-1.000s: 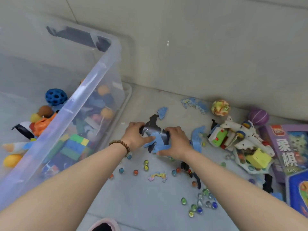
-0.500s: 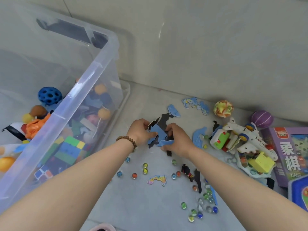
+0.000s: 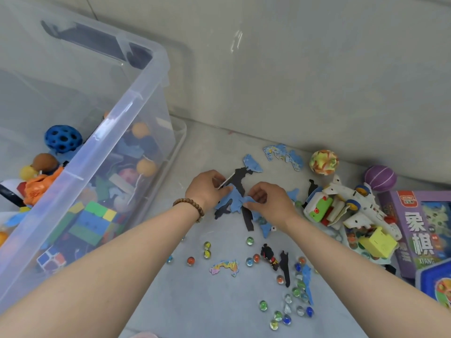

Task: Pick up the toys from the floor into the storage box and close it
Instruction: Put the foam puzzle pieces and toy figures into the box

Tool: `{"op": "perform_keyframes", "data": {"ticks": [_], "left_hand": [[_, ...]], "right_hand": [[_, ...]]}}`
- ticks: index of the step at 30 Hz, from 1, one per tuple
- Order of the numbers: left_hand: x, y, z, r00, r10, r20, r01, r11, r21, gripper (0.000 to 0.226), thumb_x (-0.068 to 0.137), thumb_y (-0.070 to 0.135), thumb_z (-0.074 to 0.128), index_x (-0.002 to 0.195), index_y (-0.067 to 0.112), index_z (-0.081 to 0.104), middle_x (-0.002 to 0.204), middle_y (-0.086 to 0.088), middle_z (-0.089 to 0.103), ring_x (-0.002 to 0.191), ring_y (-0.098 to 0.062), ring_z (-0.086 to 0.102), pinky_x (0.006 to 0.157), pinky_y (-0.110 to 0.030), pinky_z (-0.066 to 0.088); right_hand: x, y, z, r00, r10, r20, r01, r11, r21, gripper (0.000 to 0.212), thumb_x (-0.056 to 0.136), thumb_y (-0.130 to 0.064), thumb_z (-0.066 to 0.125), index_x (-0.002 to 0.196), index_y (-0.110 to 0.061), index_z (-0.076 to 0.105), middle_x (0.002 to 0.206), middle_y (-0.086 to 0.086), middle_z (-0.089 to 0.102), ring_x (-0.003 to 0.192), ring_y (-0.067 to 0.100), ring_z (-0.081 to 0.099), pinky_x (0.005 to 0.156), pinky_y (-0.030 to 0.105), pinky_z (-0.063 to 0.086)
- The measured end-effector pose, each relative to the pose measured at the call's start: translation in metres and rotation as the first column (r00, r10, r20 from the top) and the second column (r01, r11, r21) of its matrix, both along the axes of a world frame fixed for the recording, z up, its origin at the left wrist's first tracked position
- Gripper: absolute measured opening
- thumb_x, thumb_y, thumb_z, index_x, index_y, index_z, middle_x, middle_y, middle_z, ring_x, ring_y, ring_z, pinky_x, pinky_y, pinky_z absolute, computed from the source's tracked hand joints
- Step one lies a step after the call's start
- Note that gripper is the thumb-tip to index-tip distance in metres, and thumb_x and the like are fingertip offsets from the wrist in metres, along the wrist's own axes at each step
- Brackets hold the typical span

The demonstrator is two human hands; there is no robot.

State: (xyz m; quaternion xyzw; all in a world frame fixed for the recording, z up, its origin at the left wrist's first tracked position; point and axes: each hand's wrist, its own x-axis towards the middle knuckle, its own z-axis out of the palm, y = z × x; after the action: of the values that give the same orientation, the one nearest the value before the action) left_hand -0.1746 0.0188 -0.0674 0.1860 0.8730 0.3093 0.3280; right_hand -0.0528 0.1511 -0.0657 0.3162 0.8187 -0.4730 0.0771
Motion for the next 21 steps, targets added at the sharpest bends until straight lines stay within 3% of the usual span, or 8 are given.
{"op": "perform_keyframes", "data": {"ticks": [4, 6, 8, 11, 13, 15, 18, 21], "left_hand": [[0.002, 0.002, 0.000, 0.999, 0.027, 0.021, -0.028, 0.999, 0.030, 0.033, 0.090, 0.040, 0.055, 0.103, 0.010, 0.063, 0.098, -0.001, 0.062, 0.085, -0.014, 0.054, 0.074, -0.023, 0.040], [0.002, 0.003, 0.003, 0.996, 0.044, 0.077, -0.048, 0.998, 0.046, 0.045, 0.097, 0.042, 0.040, 0.095, 0.005, 0.067, 0.089, -0.006, 0.064, 0.080, -0.018, 0.054, 0.073, -0.025, 0.041], [0.001, 0.001, 0.005, 0.988, 0.079, 0.134, -0.091, 0.992, 0.089, 0.052, 0.100, 0.041, 0.031, 0.090, 0.008, 0.070, 0.088, -0.004, 0.065, 0.083, -0.020, 0.058, 0.082, -0.028, 0.045], [0.003, -0.005, 0.008, 0.972, 0.119, 0.202, -0.147, 0.980, 0.134, 0.046, 0.101, 0.033, 0.034, 0.084, 0.013, 0.072, 0.089, -0.003, 0.068, 0.085, -0.019, 0.062, 0.087, -0.029, 0.047], [0.006, -0.009, 0.003, 0.987, 0.071, 0.143, -0.085, 0.991, 0.099, 0.028, 0.095, 0.024, 0.048, 0.083, 0.014, 0.070, 0.090, -0.005, 0.069, 0.087, -0.023, 0.062, 0.084, -0.031, 0.049], [0.009, -0.009, 0.000, 0.993, 0.070, 0.095, -0.079, 0.993, 0.090, 0.008, 0.087, 0.022, 0.063, 0.086, 0.014, 0.064, 0.089, -0.001, 0.066, 0.084, -0.019, 0.060, 0.074, -0.024, 0.050], [0.014, -0.004, -0.002, 0.991, 0.101, 0.093, -0.108, 0.991, 0.077, 0.026, 0.077, 0.024, 0.074, 0.095, 0.015, 0.058, 0.086, 0.006, 0.057, 0.077, -0.010, 0.054, 0.059, -0.011, 0.039], [0.016, 0.003, 0.000, 0.996, 0.064, 0.068, -0.068, 0.997, 0.047, 0.037, 0.075, 0.029, 0.076, 0.105, 0.015, 0.058, 0.088, 0.005, 0.058, 0.078, -0.011, 0.055, 0.059, -0.013, 0.039]], "right_hand": [[-0.008, 0.009, 0.009, 0.964, -0.253, -0.077, 0.237, 0.956, -0.174, 0.011, 0.078, -0.012, 0.074, 0.079, -0.017, 0.064, 0.078, -0.002, 0.064, 0.074, 0.011, 0.059, 0.067, 0.014, 0.049], [-0.013, 0.011, 0.017, 0.937, -0.344, -0.061, 0.306, 0.893, -0.329, 0.009, 0.079, -0.014, 0.073, 0.083, -0.015, 0.065, 0.081, -0.001, 0.066, 0.074, 0.010, 0.062, 0.060, 0.010, 0.050], [-0.016, 0.009, 0.022, 0.927, -0.374, -0.022, 0.327, 0.837, -0.438, 0.012, 0.081, -0.015, 0.071, 0.091, -0.009, 0.066, 0.085, 0.005, 0.069, 0.072, 0.012, 0.065, 0.058, 0.013, 0.053], [-0.017, 0.010, 0.020, 0.948, -0.318, 0.013, 0.302, 0.886, -0.351, 0.011, 0.085, -0.020, 0.066, 0.092, -0.011, 0.067, 0.087, 0.004, 0.068, 0.073, 0.014, 0.064, 0.064, 0.019, 0.055], [-0.015, 0.013, 0.015, 0.963, -0.268, 0.029, 0.266, 0.931, -0.251, 0.013, 0.086, -0.017, 0.066, 0.094, -0.008, 0.069, 0.086, 0.002, 0.066, 0.074, 0.015, 0.060, 0.067, 0.023, 0.052], [-0.011, 0.017, 0.012, 0.973, -0.228, 0.046, 0.232, 0.958, -0.169, 0.015, 0.084, -0.016, 0.067, 0.098, -0.010, 0.069, 0.089, 0.000, 0.065, 0.076, 0.012, 0.058, 0.074, 0.026, 0.052], [-0.009, 0.019, 0.014, 0.968, -0.247, 0.032, 0.249, 0.953, -0.172, 0.018, 0.082, -0.015, 0.070, 0.099, -0.013, 0.068, 0.094, 0.001, 0.064, 0.082, 0.012, 0.059, 0.070, 0.023, 0.053], [-0.010, 0.024, 0.016, 0.950, -0.312, -0.017, 0.305, 0.940, -0.155, 0.018, 0.080, -0.015, 0.071, 0.098, -0.015, 0.067, 0.095, 0.000, 0.065, 0.086, 0.014, 0.060, 0.068, 0.023, 0.052]]}}
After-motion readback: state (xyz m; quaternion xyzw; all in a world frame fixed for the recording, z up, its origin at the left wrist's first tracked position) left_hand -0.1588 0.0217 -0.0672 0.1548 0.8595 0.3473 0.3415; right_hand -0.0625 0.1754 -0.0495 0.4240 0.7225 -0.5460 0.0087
